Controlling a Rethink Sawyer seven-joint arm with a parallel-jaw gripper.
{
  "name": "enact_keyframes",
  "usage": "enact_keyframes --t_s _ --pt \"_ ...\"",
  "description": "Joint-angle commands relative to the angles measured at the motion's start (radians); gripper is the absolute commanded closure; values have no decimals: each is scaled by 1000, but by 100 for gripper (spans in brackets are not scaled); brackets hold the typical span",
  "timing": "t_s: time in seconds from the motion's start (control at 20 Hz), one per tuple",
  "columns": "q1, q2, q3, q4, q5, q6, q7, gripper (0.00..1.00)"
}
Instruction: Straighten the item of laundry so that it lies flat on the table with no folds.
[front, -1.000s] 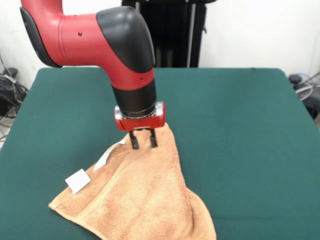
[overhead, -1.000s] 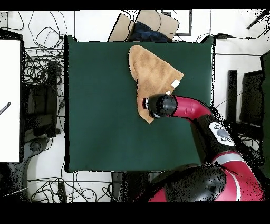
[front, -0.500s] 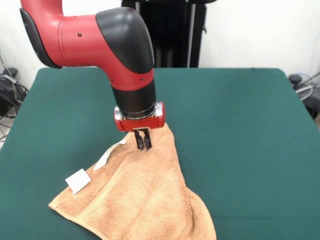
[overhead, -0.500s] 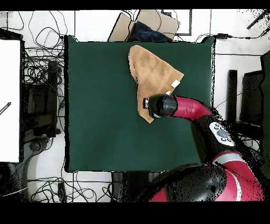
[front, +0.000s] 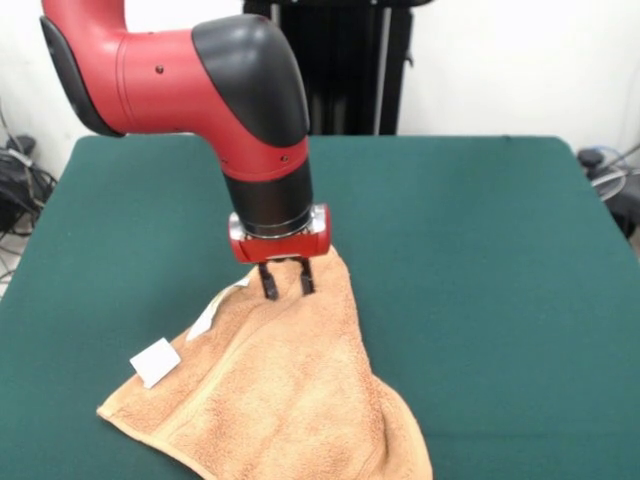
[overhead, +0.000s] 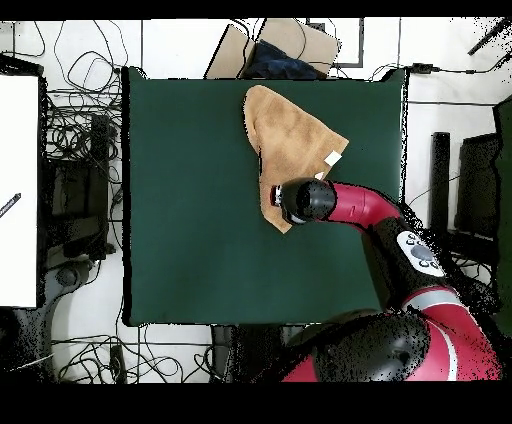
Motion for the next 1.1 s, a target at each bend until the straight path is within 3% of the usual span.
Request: enact_keyframes --t_s 0.05,0.35,0.5,0.8,1.1 --pt "-1 51 2 64 -54 -61 26 0" --pt "-21 120 35 25 -43 -5 -37 0" --pt "-28 139 41 19 -45 -48 -22 0" --pt "-39 239 81 -73 -37 -2 -90 0" --pt "-56 244 96 -53 -45 -25 -77 0"
